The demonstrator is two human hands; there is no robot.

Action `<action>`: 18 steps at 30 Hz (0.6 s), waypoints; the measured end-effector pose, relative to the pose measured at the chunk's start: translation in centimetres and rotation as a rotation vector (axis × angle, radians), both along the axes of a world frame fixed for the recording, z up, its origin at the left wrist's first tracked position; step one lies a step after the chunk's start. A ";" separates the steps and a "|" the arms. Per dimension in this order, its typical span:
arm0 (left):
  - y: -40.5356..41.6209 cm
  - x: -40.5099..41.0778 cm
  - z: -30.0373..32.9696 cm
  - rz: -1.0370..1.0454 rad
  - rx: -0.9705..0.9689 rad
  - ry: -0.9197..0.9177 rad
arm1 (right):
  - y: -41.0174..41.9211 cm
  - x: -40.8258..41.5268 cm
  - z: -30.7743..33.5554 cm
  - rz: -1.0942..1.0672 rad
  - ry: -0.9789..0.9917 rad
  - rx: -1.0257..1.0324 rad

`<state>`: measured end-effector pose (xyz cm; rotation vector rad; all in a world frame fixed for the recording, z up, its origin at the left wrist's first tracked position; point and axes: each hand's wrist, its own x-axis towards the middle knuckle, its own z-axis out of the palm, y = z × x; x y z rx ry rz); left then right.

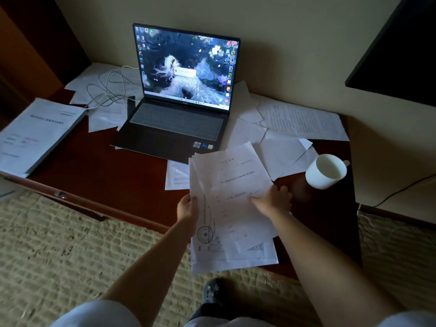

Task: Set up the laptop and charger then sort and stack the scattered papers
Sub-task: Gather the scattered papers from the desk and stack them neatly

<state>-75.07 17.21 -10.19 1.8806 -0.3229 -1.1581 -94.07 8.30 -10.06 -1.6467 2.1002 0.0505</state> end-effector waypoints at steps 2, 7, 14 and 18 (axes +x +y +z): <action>0.0 -0.2 -0.1 0.009 -0.002 0.032 | -0.2 -0.4 -0.1 0.021 -0.074 0.070; 0.3 -0.5 0.4 -0.154 0.017 0.000 | 0.5 -1.3 -0.1 0.036 -0.151 0.186; 0.1 -1.3 6.5 -0.099 -0.288 -0.030 | 1.5 -1.9 4.0 -0.278 -0.868 0.017; -0.3 -1.7 11.1 -0.087 -0.454 -0.121 | 1.3 -1.2 9.2 -0.278 -1.053 -0.312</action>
